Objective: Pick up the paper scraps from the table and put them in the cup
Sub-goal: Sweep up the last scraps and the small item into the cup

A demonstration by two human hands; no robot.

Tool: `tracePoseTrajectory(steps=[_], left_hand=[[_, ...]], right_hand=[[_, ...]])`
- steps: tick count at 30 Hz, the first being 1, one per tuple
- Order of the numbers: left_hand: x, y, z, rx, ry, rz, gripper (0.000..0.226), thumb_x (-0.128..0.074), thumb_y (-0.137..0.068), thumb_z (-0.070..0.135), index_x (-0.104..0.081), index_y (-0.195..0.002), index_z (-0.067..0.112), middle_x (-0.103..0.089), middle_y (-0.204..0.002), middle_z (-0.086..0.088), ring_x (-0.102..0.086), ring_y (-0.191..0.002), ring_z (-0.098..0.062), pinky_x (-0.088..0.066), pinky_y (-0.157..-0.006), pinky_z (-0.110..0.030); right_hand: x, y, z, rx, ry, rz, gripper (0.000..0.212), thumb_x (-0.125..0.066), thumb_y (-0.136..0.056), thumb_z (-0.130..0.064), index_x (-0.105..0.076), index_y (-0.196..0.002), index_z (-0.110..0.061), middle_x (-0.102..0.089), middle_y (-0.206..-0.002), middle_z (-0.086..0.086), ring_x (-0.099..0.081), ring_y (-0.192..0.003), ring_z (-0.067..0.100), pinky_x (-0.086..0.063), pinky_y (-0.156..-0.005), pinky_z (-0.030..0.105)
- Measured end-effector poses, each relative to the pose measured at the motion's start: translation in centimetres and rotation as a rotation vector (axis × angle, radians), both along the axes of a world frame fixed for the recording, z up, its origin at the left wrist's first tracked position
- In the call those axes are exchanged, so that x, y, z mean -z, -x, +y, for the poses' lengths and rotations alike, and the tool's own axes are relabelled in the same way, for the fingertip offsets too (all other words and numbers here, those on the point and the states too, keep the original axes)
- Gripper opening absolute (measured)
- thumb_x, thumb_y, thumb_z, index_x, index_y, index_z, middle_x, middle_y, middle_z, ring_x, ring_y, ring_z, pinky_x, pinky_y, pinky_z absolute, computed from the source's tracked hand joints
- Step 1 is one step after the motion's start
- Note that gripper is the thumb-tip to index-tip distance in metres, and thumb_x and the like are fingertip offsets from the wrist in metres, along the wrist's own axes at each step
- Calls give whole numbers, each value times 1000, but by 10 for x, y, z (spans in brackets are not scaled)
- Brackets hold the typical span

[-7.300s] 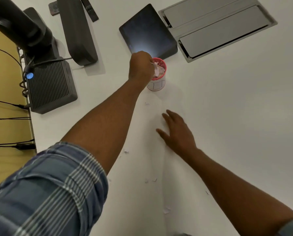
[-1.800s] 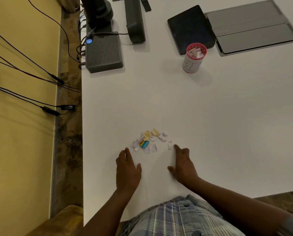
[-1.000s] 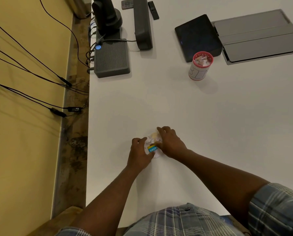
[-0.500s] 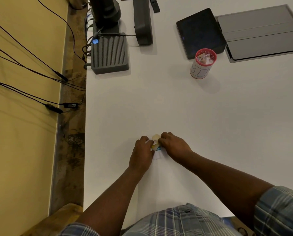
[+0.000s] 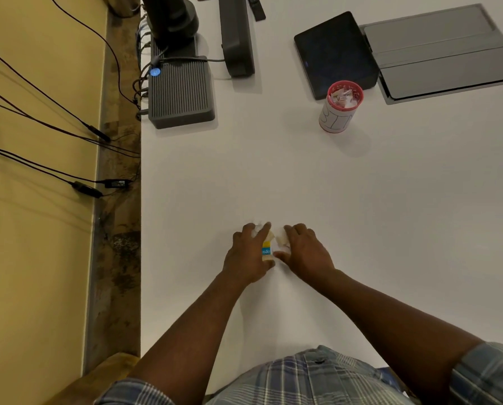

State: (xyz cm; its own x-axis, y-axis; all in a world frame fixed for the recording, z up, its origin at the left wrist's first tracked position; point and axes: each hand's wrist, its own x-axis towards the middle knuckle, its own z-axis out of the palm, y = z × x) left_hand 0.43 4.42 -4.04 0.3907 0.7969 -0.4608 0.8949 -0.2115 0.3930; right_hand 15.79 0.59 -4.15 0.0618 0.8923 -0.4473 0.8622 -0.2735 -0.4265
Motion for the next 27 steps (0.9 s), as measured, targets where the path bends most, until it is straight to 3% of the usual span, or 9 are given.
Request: tracePoseTrajectory(steps=[3,6,9,15,19,21,23,27], left_hand=[[4,-1,-1,74,-35,-33,55,-64,-86,36,-44,-136,27,-34,-143,-1,-39,-120,-21,-44,-90,-29],[5,3,-6,63,-113,-126,26,-53,-92,26,-60,-115,18,-50,-124,1,-49,-107,-19,-48,-81,-26],[7,10,-11,32,-160,-113,26,-49,-94,16,-63,-116,16,-56,-114,-1,-51,-101,-17,-48,-81,-25],[8,13,-17,-49,-177,-106,30,-56,-90,15,-60,-120,11,-62,-117,-5,-57,-104,-19,-44,-85,-23],[6,11,-15,-59,-153,-81,17,-57,-84,8,-66,-98,6,-68,-96,-9,-63,-89,-24,-50,-76,-33],[5,11,-11,-97,-122,-92,16,-60,-82,6,-69,-95,7,-70,-92,-8,-65,-85,-23,-50,-74,-32],[4,13,-5,-196,-78,-141,19,-67,-79,6,-72,-97,11,-73,-95,-6,-66,-86,-19,-51,-74,-25],[-4,13,12,-333,-35,-214,19,-73,-75,6,-74,-93,11,-74,-93,-5,-63,-80,-10,-44,-72,-14]], right_hand=[[4,11,-8,-74,6,-32,69,-61,-86,-47,-33,-140,-16,-40,-130,6,-41,-118,22,-51,-84,35],[11,20,-18,-208,-79,-106,48,-63,-87,-30,-45,-129,-13,-46,-120,9,-47,-107,25,-49,-64,33],[11,25,-28,-334,-159,-140,29,-61,-86,-11,-56,-115,-6,-53,-103,12,-55,-90,27,-38,-50,30],[6,29,-36,-432,-152,-179,15,-68,-82,-9,-63,-96,-5,-59,-87,10,-57,-76,24,-37,-47,29],[7,26,-35,-458,-128,-184,7,-64,-83,-5,-63,-90,-6,-59,-86,10,-56,-77,24,-40,-48,31],[6,23,-32,-429,-156,-190,6,-65,-80,-5,-63,-85,-8,-58,-83,8,-56,-74,23,-36,-48,30],[7,18,-25,-321,-133,-137,11,-54,-85,-3,-63,-91,-7,-58,-91,9,-58,-84,27,-35,-57,31],[5,-9,-8,121,-148,87,25,-54,-85,-3,-73,-100,-8,-71,-102,11,-65,-94,29,-45,-78,26]])
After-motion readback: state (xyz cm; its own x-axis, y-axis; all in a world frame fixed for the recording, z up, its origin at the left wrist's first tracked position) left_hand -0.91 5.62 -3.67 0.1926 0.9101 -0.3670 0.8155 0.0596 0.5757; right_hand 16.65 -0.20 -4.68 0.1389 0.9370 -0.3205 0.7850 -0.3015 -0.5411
